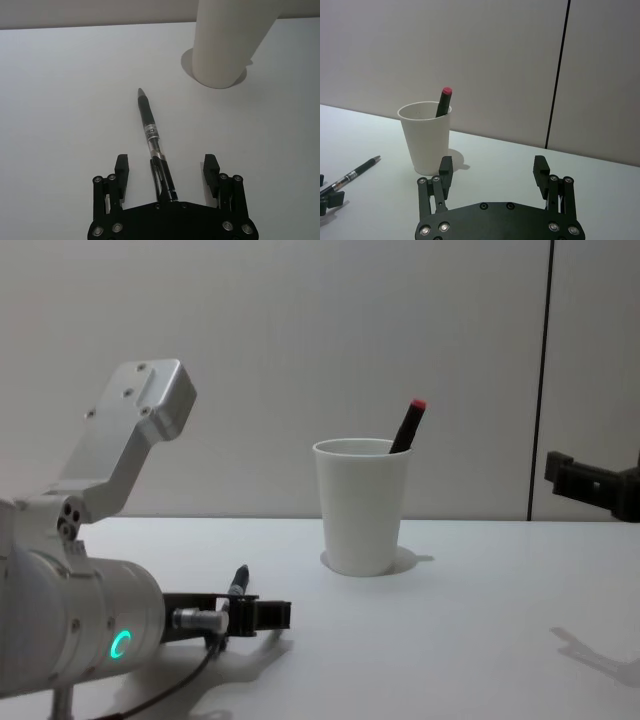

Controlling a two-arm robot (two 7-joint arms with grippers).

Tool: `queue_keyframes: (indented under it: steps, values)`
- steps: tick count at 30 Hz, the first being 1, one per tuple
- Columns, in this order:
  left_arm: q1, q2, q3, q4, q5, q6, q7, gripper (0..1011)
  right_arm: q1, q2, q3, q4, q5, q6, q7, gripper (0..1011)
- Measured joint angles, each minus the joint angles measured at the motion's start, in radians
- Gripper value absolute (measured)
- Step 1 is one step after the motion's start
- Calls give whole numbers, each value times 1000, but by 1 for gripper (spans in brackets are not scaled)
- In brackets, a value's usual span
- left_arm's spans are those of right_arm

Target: Place the pen into the pen holder.

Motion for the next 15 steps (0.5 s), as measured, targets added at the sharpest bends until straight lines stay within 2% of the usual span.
queue_keyframes:
  steps: [5, 15]
  values:
    - [0, -1, -3, 3, 0, -1, 0, 848, 0, 0, 0, 0, 0, 0, 0, 1001]
    - [-1, -3, -4, 5, 0, -2, 0, 749, 0, 0, 0, 0, 0, 0, 0, 1001]
